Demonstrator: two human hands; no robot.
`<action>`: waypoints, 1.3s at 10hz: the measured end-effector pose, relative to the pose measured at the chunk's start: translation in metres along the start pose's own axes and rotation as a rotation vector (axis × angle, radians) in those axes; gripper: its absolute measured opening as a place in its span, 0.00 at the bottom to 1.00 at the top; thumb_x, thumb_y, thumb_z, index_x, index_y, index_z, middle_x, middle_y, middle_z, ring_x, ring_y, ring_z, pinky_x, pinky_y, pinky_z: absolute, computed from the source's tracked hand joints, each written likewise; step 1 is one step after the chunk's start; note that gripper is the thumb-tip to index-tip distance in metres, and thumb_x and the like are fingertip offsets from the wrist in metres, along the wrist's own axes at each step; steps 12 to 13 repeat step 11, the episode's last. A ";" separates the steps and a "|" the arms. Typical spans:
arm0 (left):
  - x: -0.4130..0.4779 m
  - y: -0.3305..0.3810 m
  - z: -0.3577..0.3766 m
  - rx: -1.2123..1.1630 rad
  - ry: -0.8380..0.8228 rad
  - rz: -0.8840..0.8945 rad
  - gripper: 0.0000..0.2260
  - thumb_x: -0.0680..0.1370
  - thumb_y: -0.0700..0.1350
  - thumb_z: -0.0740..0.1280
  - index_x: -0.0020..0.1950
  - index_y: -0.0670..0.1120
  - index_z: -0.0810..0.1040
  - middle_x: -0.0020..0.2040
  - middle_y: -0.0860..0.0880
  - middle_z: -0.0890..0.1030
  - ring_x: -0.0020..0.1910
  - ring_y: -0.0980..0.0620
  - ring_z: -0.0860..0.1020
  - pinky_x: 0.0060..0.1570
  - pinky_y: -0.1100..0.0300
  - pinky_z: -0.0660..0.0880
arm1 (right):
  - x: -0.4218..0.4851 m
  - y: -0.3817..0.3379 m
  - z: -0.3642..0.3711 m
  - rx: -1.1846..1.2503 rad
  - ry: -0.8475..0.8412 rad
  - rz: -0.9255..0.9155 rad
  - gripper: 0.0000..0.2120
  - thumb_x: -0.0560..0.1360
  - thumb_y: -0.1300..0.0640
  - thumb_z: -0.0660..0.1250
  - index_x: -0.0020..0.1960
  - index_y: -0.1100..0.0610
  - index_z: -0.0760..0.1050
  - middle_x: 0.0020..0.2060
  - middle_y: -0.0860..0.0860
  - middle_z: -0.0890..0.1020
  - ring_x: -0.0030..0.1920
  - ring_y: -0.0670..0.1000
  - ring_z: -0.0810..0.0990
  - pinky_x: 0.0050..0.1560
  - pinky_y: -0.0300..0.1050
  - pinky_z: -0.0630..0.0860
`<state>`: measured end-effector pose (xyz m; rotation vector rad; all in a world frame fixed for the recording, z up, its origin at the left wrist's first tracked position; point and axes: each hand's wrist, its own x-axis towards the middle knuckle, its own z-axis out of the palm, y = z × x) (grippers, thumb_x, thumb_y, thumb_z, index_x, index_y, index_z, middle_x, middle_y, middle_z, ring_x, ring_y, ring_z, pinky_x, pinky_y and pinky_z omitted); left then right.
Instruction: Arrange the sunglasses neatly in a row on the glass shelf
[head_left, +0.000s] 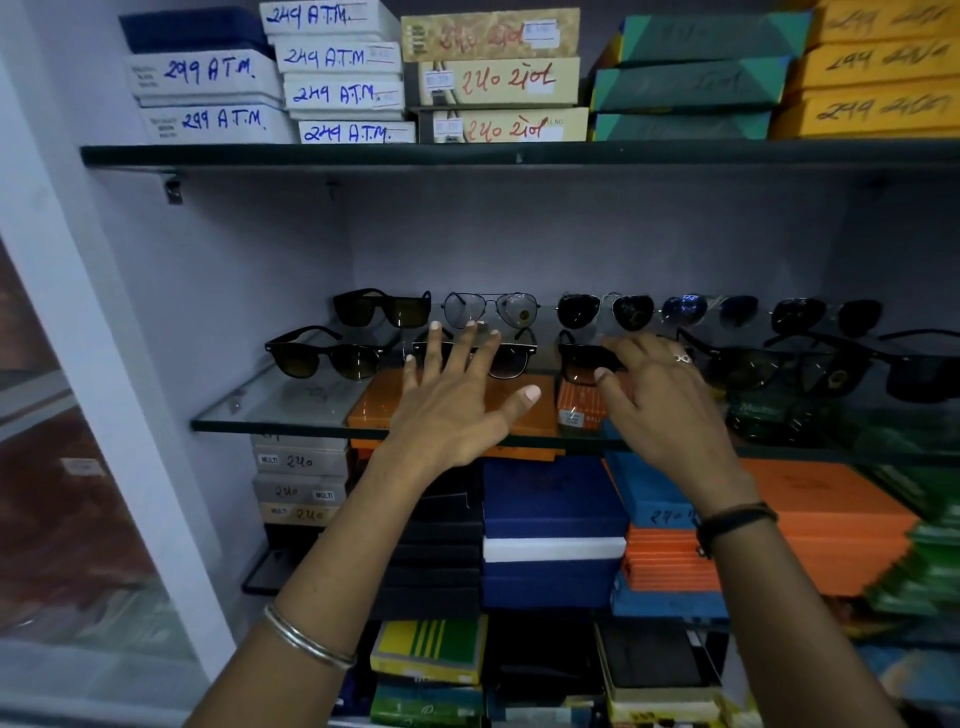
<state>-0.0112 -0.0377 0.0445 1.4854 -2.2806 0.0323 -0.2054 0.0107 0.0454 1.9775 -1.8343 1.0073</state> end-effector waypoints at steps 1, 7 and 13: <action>-0.002 0.002 0.001 0.025 0.085 0.029 0.34 0.74 0.68 0.50 0.75 0.54 0.45 0.77 0.51 0.41 0.74 0.47 0.33 0.72 0.41 0.39 | -0.003 0.003 -0.002 0.048 0.048 -0.024 0.20 0.78 0.54 0.58 0.68 0.57 0.66 0.64 0.57 0.73 0.64 0.57 0.68 0.63 0.54 0.66; 0.021 0.107 0.030 0.001 -0.053 0.214 0.32 0.73 0.69 0.48 0.74 0.59 0.44 0.77 0.52 0.40 0.74 0.44 0.34 0.70 0.40 0.36 | -0.022 0.118 -0.056 -0.180 0.007 0.142 0.26 0.74 0.44 0.50 0.71 0.49 0.63 0.70 0.55 0.68 0.73 0.58 0.59 0.69 0.62 0.58; 0.019 0.110 0.028 0.010 0.012 0.200 0.32 0.73 0.69 0.48 0.74 0.60 0.45 0.78 0.52 0.44 0.75 0.44 0.37 0.70 0.41 0.37 | -0.021 0.119 -0.054 -0.180 0.039 0.190 0.28 0.73 0.43 0.48 0.71 0.50 0.63 0.70 0.56 0.69 0.72 0.57 0.59 0.70 0.61 0.55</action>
